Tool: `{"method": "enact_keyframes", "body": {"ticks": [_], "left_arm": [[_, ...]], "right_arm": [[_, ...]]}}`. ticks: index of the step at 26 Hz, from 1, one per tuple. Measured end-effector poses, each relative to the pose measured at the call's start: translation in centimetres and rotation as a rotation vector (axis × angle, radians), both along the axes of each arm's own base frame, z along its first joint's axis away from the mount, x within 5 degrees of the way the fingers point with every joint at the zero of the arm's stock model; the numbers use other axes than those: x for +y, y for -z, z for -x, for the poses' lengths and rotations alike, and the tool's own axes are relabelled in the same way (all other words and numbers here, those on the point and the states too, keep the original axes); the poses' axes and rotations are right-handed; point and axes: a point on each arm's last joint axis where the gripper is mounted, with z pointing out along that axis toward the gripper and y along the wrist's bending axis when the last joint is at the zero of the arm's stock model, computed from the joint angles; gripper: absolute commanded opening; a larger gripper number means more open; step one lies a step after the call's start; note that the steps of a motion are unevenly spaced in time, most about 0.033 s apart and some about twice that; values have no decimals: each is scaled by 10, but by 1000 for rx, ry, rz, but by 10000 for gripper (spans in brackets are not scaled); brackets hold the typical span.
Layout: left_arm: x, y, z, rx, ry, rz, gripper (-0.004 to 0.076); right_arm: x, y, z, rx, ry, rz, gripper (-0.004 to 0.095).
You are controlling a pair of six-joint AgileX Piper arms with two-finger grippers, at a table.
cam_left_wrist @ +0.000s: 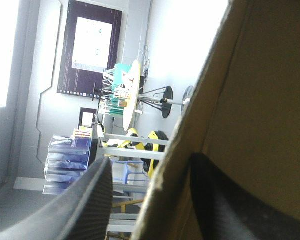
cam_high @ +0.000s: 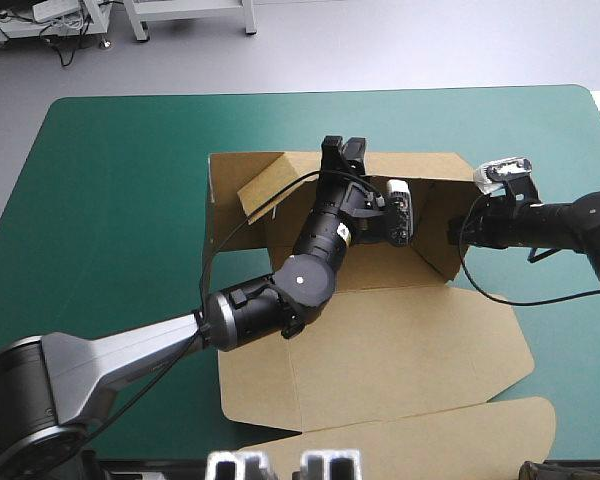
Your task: Fold the box
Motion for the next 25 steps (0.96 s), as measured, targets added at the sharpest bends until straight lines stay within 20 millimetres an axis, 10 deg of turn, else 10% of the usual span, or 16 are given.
{"method": "enact_keyframes", "body": {"ticks": [11,16,25], "left_arm": [[-16,-27,83,64,109,116,273],[-4,-35,77,-3,22,84,4],[104,-85,4,43,-237,344,-3]], "right_arm": [[-1,1,-1,1,10,14,0],[-2,1,-1,2,15,12,0],[-1,-2,-2,24,48,-18,0]]}}
